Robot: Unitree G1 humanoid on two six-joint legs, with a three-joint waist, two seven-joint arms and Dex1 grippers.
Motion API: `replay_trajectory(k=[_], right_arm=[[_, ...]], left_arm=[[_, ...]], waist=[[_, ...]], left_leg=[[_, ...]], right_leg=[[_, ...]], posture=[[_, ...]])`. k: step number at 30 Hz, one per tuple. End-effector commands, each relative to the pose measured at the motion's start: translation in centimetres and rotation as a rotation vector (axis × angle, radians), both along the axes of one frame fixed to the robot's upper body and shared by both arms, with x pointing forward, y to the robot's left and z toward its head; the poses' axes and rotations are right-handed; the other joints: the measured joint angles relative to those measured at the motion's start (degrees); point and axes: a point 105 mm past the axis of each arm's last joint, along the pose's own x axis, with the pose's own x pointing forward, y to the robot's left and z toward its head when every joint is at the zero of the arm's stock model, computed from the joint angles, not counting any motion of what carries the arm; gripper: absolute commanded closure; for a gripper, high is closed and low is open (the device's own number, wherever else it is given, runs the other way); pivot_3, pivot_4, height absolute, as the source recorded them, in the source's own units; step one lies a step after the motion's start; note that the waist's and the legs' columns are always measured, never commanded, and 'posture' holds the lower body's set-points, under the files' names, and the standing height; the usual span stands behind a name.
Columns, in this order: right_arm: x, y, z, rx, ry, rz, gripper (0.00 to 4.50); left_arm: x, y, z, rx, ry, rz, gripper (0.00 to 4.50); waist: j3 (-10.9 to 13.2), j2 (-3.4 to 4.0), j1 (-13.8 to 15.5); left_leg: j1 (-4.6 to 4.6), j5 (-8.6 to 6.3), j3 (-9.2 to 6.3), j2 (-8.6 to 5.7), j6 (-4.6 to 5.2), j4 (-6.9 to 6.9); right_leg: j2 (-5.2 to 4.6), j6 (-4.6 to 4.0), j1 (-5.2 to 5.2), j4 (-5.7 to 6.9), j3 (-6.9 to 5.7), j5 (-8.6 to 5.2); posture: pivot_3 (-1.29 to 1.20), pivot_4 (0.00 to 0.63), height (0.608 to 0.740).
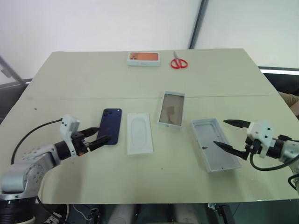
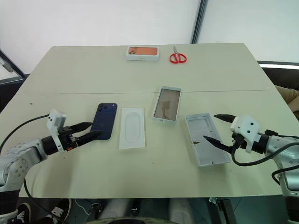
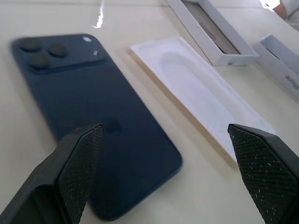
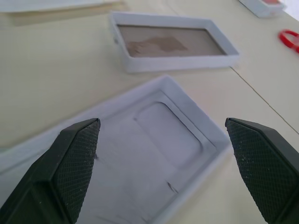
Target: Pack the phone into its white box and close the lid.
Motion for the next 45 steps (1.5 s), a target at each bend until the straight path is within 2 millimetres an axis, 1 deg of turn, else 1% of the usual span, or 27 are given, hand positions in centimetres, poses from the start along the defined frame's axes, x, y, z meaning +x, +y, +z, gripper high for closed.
replay_trajectory(k=[1,3,4,7,11,13,15,18,21,23,26,29,33,34,35,41,45], right_arm=[[0.0,2.5,2.0,-0.025,-0.050,0.119,0.01],[0.1,3.1,2.3,-0.027,-0.054,0.140,0.01],[0.2,3.3,2.4,-0.023,-0.059,0.143,0.01],[0.5,3.4,2.4,-0.018,-0.061,0.142,0.01],[0.7,3.4,2.0,-0.018,-0.058,0.140,0.01],[0.7,3.5,1.9,-0.017,-0.060,0.139,0.01],[0.8,3.6,1.9,-0.017,-0.063,0.138,0.01],[0.9,3.7,1.9,-0.015,-0.074,0.136,0.01],[1.0,3.9,1.9,-0.011,-0.080,0.136,0.01],[1.0,4.0,1.8,-0.011,-0.084,0.138,0.01],[1.1,4.2,1.8,-0.013,-0.090,0.139,0.01],[1.2,4.3,2.0,-0.015,-0.103,0.136,0.01],[1.1,4.2,1.8,-0.017,-0.102,0.131,0.01],[1.1,4.2,1.8,-0.017,-0.101,0.130,0.00],[1.1,4.2,1.8,-0.016,-0.100,0.128,0.00],[1.1,4.2,1.7,-0.013,-0.095,0.126,0.00],[1.2,4.2,1.7,-0.013,-0.096,0.125,0.00]], left_arm=[[-0.8,-2.4,0.7,-0.068,0.086,-0.083,0.00],[-1.2,-3.1,0.6,-0.090,0.142,-0.105,0.00],[-1.2,-3.4,0.7,-0.132,0.168,-0.098,0.00],[-1.9,-4.3,0.8,-0.192,0.234,-0.127,0.00],[-2.8,-5.2,-0.4,-0.183,0.329,-0.118,0.00],[-3.1,-5.1,-1.6,-0.146,0.392,-0.096,0.00],[-2.6,-5.1,-1.7,-0.190,0.390,-0.052,0.00],[-1.8,-5.6,-1.5,-0.315,0.406,-0.019,0.00],[-1.2,-6.2,-1.4,-0.332,0.391,-0.001,0.00],[-1.1,-6.8,-1.5,-0.383,0.430,-0.016,0.00],[-0.6,-7.1,-1.6,-0.410,0.453,-0.017,0.00],[-0.5,-7.5,-1.6,-0.440,0.462,-0.024,0.00],[-1.0,-7.6,-2.1,-0.454,0.491,-0.026,0.00],[-1.0,-7.7,-2.1,-0.459,0.494,-0.026,0.50],[-1.1,-7.7,-2.2,-0.458,0.499,-0.024,0.81],[-1.4,-7.6,-2.5,-0.448,0.514,-0.021,3.82],[-1.5,-7.4,-2.7,-0.445,0.522,-0.011,3.82]], waist=[[0.0,0.00,0.1],[0.0,-0.01,0.2],[0.0,-0.02,0.3],[0.0,-0.05,0.4],[0.0,-0.05,0.2],[0.0,-0.04,0.2],[0.0,0.00,0.3],[0.0,0.01,0.5],[0.0,0.00,0.5],[0.0,0.00,0.5],[0.0,0.01,0.4],[0.0,0.01,0.4],[0.0,0.01,0.4],[0.0,0.01,0.4],[0.0,0.00,0.3],[0.0,-0.01,0.4],[0.0,-0.01,0.3]], left_leg=[[0.00,0.00,0.00,0.00,0.00,0.01],[0.00,0.00,-0.01,-0.01,0.00,0.01],[0.00,0.00,-0.01,-0.02,0.00,0.01],[-0.02,0.00,-0.04,-0.05,0.00,0.04],[-0.02,0.00,-0.04,-0.04,0.00,0.06],[-0.02,0.00,-0.03,-0.04,0.00,0.05],[-0.01,0.00,-0.03,-0.04,0.00,0.06],[0.02,0.00,-0.02,-0.06,0.00,0.09],[0.03,0.00,-0.07,-0.09,0.00,0.16],[0.03,0.00,-0.07,-0.10,0.00,0.16],[0.03,0.01,-0.08,-0.10,0.00,0.14],[0.03,0.01,-0.05,-0.11,0.00,0.14],[0.03,0.01,-0.06,-0.11,-0.01,0.14],[0.03,0.01,-0.05,-0.11,-0.01,0.14],[0.03,0.01,-0.05,-0.11,0.00,0.14],[0.03,0.01,-0.05,-0.10,-0.01,0.13],[0.03,0.00,-0.05,-0.10,-0.01,0.12]], right_leg=[[0.00,0.00,0.01,0.00,0.00,0.00],[0.00,0.00,0.01,0.00,-0.01,0.00],[0.00,0.01,0.01,-0.01,-0.01,0.00],[0.00,0.01,0.02,-0.02,-0.04,-0.01],[0.00,0.01,0.02,0.00,-0.03,0.00],[0.00,0.01,0.01,0.00,-0.02,-0.01],[0.00,0.00,0.02,0.00,-0.02,-0.01],[-0.01,0.00,0.08,-0.01,-0.03,-0.01],[-0.02,0.00,0.16,-0.01,-0.08,-0.01],[-0.02,0.00,0.17,-0.01,-0.08,-0.01],[-0.01,0.01,0.15,0.00,-0.09,0.00],[-0.02,0.01,0.15,-0.01,-0.08,0.00],[-0.02,0.01,0.15,-0.01,-0.08,0.00],[-0.02,0.01,0.15,-0.01,-0.08,0.00],[-0.02,0.01,0.15,-0.01,-0.07,0.00],[-0.01,0.00,0.13,-0.01,-0.06,-0.01],[-0.02,0.00,0.12,-0.01,-0.06,-0.01]], posture=[[0.00,0.150,0.740],[0.00,0.150,0.740],[0.00,0.150,0.740],[0.00,0.150,0.740],[0.00,0.150,0.740],[0.00,0.150,0.740],[0.00,0.150,0.740],[0.00,0.150,0.740],[0.00,0.150,0.740],[0.00,0.150,0.740],[0.00,0.150,0.740],[0.00,0.150,0.740],[0.00,0.150,0.740],[0.00,0.150,0.740],[0.00,0.150,0.740],[0.00,0.150,0.740],[0.00,0.150,0.740]])
